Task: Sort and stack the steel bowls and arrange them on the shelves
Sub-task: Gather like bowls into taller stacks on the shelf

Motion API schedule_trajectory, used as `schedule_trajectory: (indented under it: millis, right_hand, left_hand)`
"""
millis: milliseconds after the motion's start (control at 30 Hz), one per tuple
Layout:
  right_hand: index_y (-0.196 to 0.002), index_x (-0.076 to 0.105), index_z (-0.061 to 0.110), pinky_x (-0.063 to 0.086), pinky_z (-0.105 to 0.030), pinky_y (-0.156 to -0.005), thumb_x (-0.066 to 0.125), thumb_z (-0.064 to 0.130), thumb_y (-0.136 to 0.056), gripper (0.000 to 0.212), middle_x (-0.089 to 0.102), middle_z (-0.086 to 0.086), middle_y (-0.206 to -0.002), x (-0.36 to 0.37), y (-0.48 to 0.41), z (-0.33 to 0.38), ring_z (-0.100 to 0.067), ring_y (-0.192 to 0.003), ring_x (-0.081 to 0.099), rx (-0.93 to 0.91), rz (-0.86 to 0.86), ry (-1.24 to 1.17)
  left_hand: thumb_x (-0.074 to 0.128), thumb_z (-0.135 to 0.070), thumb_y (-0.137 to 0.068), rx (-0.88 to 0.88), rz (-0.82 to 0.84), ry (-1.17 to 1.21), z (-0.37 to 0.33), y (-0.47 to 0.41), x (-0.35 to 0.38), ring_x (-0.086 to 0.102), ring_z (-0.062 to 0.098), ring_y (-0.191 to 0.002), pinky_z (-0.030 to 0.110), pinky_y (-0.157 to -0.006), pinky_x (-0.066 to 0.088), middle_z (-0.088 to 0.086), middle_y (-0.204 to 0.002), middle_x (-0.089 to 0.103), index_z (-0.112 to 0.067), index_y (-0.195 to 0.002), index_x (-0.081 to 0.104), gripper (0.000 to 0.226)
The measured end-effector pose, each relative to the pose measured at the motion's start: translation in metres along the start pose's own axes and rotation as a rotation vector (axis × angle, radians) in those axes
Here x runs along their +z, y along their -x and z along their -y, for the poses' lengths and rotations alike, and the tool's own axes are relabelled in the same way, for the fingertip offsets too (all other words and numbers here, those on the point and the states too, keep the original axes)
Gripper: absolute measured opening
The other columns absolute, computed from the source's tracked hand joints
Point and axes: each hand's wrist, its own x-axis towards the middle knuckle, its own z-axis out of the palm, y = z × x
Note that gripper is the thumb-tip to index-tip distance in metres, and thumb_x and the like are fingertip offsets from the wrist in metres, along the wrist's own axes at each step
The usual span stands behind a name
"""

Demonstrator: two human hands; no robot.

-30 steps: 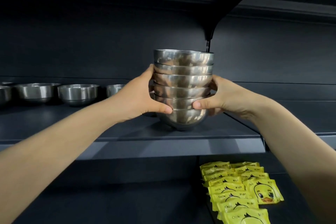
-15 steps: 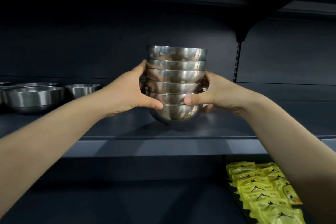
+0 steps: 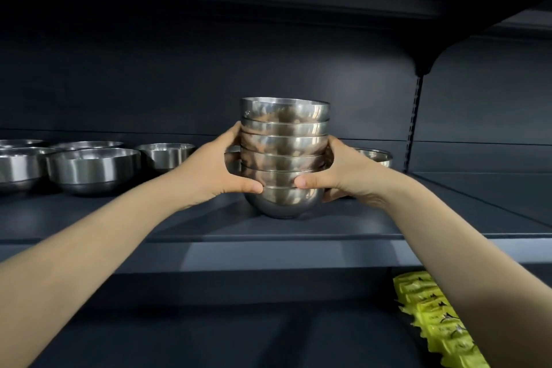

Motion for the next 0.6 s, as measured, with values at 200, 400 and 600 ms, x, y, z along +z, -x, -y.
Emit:
schedule_trajectory:
  millis: [200, 400, 600]
  right_hand:
    - [-0.105, 0.047, 0.034, 0.054, -0.027, -0.066, 0.079, 0.019, -0.072, 0.048, 0.062, 0.013, -0.1, -0.004, 0.003, 0.0, -0.003, -0.091, 0.063, 0.024, 0.031, 0.03]
    - [-0.125, 0.048, 0.034, 0.052, -0.04, -0.092, 0.076, 0.051, -0.057, 0.075, 0.06, 0.015, -0.121, -0.017, 0.019, 0.007, -0.005, -0.115, 0.055, 0.078, 0.066, 0.119]
    - [-0.144, 0.036, 0.019, 0.053, -0.039, -0.094, 0.065, 0.058, -0.057, 0.1, 0.055, -0.003, -0.131, -0.056, 0.046, 0.012, -0.013, -0.113, 0.059, 0.163, 0.074, 0.311]
  left_hand:
    - [0.084, -0.065, -0.033, -0.001, 0.048, -0.04, 0.0, -0.002, 0.0, 0.044, 0.005, -0.13, 0.037, -0.113, 0.033, -0.015, -0.141, 0.046, -0.039, -0.147, 0.019, 0.134]
    - [0.081, -0.019, -0.07, -0.059, 0.092, 0.006, -0.009, 0.006, -0.001, 0.066, 0.005, -0.102, 0.028, -0.097, 0.049, -0.012, -0.116, 0.063, -0.035, -0.119, 0.049, 0.061]
    - [0.072, -0.054, -0.068, -0.227, -0.12, -0.318, -0.042, 0.031, -0.007, 0.055, 0.016, -0.117, 0.04, -0.103, 0.043, -0.002, -0.14, 0.049, -0.02, -0.137, 0.042, 0.082]
